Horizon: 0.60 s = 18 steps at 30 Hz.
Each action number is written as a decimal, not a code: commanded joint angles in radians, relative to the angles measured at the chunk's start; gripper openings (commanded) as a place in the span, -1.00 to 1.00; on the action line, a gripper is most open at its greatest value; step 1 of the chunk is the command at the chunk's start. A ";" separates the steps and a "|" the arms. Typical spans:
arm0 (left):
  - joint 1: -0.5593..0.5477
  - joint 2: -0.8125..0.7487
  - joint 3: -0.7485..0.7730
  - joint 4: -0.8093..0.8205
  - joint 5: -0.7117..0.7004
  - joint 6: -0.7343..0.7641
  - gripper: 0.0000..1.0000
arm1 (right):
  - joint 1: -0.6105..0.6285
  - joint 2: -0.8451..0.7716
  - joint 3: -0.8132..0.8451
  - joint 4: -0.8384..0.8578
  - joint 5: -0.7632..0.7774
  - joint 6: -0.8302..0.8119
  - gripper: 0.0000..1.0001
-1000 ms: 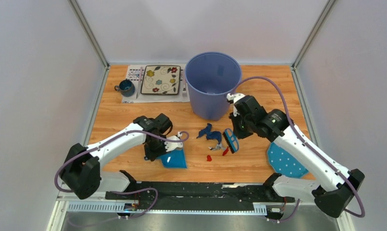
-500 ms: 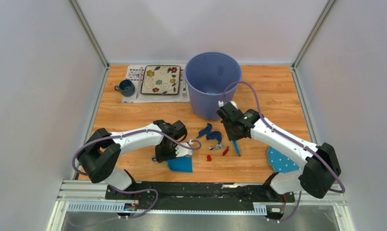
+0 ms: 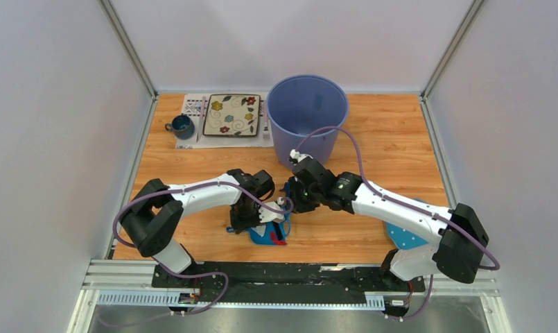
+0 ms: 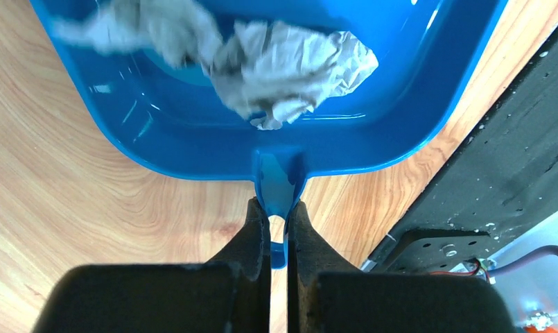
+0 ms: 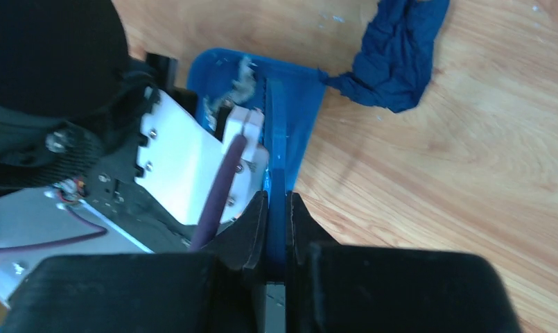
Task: Sweep away the paper scraps from the table
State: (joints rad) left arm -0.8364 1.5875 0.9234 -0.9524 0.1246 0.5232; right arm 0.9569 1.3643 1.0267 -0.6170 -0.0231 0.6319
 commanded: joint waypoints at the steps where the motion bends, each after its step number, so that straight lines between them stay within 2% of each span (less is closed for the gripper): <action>1: -0.001 -0.026 -0.008 0.009 0.056 -0.011 -1.00 | 0.000 -0.033 0.033 0.166 -0.040 0.078 -1.00; 5: 0.042 -0.070 -0.012 0.004 0.142 -0.011 -1.00 | -0.003 -0.073 0.078 0.071 0.021 0.013 -1.00; 12: 0.154 -0.155 -0.049 0.009 0.274 0.001 -1.00 | -0.006 -0.177 0.220 -0.156 0.271 -0.112 -1.00; 18: 0.210 -0.265 -0.069 -0.014 0.287 -0.015 -1.00 | -0.053 -0.252 0.234 -0.236 0.276 -0.158 -1.00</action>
State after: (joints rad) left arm -0.6498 1.4040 0.8581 -0.9508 0.3470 0.5213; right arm 0.9379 1.1484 1.2427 -0.7643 0.1967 0.5293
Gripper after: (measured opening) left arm 0.047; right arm 0.081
